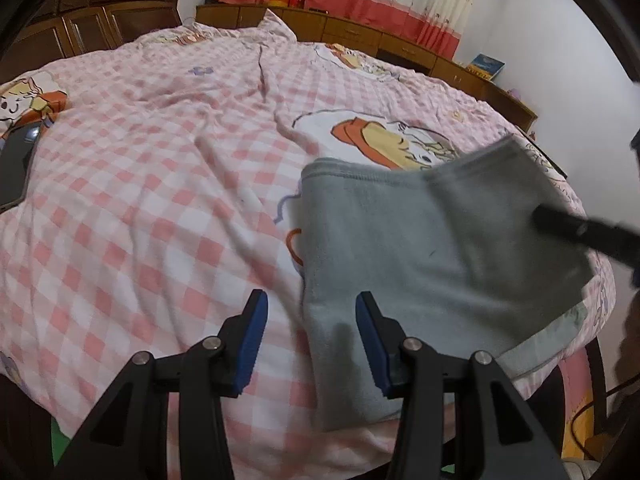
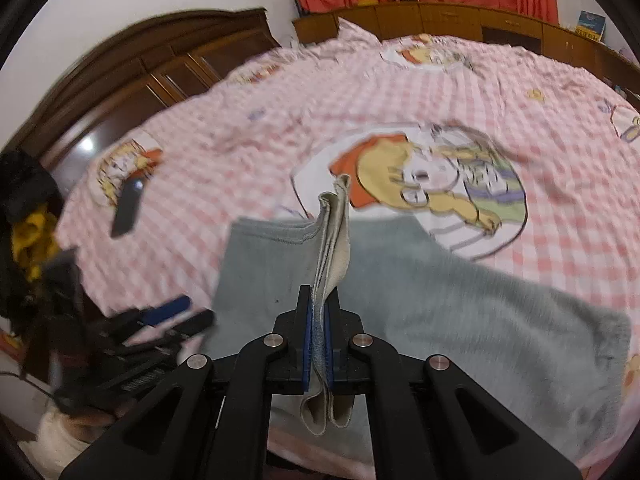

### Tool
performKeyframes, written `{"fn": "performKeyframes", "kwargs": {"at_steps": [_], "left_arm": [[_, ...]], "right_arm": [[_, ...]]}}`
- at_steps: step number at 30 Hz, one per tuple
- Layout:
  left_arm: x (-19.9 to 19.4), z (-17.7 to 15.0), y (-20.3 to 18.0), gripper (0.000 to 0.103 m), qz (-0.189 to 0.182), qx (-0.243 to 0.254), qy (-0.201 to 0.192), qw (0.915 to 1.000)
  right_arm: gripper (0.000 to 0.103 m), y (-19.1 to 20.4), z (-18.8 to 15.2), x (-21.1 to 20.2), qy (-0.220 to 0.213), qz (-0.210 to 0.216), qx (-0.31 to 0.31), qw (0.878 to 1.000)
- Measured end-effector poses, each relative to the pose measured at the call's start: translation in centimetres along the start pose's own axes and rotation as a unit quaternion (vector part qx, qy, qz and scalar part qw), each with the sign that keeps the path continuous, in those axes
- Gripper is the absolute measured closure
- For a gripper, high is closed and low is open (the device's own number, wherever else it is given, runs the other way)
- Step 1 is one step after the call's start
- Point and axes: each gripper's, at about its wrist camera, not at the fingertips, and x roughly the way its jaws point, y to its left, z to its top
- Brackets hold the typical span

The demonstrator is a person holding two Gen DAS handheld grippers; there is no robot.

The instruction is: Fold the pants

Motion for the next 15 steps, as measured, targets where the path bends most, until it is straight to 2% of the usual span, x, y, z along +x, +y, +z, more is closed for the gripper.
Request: {"fn": "performKeyframes", "kwargs": {"at_steps": [2, 6, 10, 15], "left_arm": [[-0.3, 0.1, 0.4, 0.055, 0.014, -0.01, -0.008, 0.9998], [-0.8, 0.2, 1.0, 0.055, 0.016, -0.031, -0.012, 0.9993], [-1.4, 0.2, 1.5, 0.055, 0.023, -0.046, -0.018, 0.9985], [-2.0, 0.0, 1.2, 0.055, 0.026, -0.039, -0.023, 0.9986]], "right_arm": [[0.098, 0.5, 0.7, -1.2, -0.008, 0.004, 0.0, 1.0], [0.098, 1.4, 1.5, -4.2, -0.031, 0.003, 0.0, 1.0], [0.098, 1.4, 2.2, -7.8, -0.069, -0.018, -0.005, 0.997], [0.098, -0.1, 2.3, -11.9, -0.11, -0.05, 0.015, 0.993]]}}
